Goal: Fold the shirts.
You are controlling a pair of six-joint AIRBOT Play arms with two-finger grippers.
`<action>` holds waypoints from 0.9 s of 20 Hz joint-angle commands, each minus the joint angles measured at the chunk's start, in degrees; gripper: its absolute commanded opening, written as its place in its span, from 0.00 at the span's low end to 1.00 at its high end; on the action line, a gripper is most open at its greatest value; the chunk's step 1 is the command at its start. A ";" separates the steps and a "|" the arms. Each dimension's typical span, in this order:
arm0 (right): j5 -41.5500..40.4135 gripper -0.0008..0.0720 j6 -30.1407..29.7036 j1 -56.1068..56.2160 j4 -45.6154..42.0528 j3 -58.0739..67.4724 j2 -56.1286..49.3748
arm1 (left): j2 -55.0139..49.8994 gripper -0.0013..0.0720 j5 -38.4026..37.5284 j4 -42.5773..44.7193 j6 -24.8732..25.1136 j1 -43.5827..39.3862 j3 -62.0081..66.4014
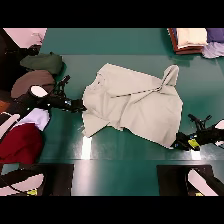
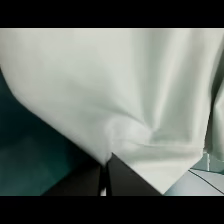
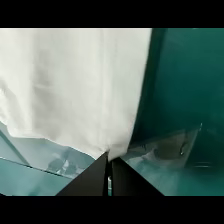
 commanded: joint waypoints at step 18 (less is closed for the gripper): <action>1.05 0.03 3.15 2.40 3.48 97.90 0.39 | 25.73 0.05 -1.46 2.78 -3.04 8.26 68.50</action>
